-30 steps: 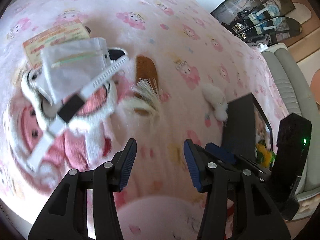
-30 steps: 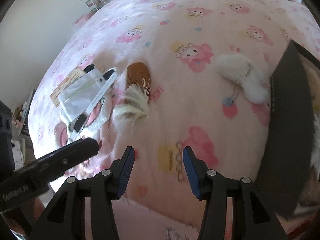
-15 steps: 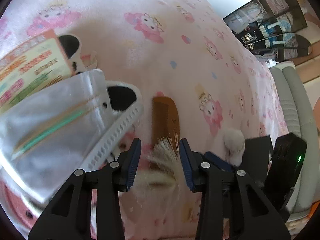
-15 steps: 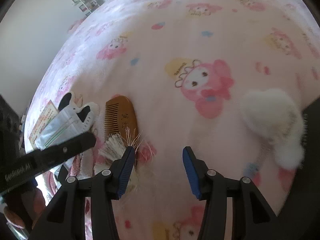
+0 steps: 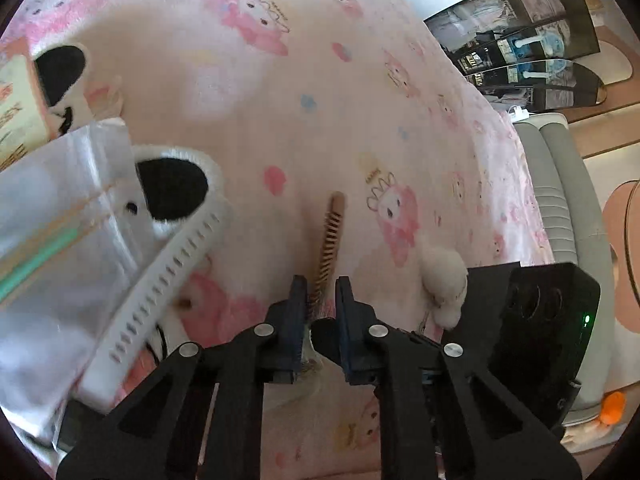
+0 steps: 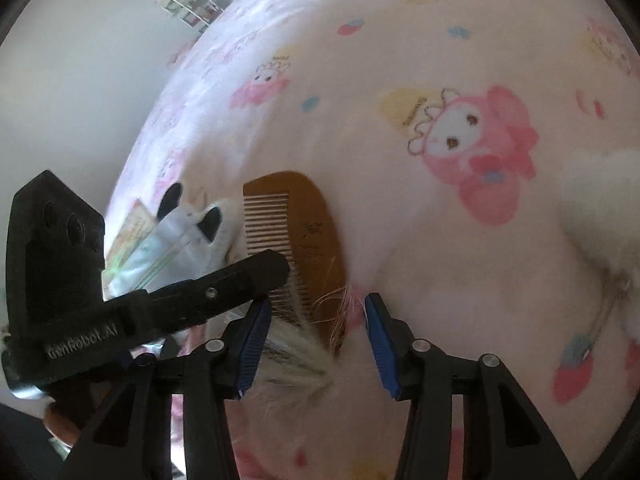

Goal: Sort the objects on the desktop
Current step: 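Grasp the wooden comb with the white tassel using the left gripper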

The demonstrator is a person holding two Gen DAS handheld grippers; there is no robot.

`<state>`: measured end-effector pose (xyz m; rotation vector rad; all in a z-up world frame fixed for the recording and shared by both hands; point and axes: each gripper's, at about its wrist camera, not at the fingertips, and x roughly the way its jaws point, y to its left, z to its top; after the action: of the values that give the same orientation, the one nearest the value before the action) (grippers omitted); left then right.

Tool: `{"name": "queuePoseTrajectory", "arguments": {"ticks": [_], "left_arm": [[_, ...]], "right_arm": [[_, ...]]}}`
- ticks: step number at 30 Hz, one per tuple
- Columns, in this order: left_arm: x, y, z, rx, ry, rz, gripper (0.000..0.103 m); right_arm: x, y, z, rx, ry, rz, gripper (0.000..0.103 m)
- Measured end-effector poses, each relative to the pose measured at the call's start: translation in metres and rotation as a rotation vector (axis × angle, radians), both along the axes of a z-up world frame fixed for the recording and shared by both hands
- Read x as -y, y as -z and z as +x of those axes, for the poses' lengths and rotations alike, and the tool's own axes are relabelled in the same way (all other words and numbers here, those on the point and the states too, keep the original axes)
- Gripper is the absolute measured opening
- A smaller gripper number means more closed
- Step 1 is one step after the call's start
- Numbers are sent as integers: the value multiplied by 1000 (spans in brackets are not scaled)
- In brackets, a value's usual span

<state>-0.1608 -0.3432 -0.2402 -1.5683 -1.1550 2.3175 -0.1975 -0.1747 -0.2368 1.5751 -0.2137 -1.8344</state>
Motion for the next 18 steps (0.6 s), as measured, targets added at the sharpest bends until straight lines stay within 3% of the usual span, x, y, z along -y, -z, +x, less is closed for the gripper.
{"name": "queuePoseTrajectory", "arguments": {"ticks": [7,11,14,18], "left_arm": [[-14,-20,36,-8,6,-5,5],[-9,-14,54,62,-26,-82,5],[1,-1,61,99,-49,-55,6],[14,6,57,78,-87,-14,28]], "right_arm": [[-19,-19,24,23,-45,-2,41],[-21,-23,30,-45,-41,96,41],[-19,-23,27,-59,-41,102,41],[-9,-11,26,10,-67,69,41]]}}
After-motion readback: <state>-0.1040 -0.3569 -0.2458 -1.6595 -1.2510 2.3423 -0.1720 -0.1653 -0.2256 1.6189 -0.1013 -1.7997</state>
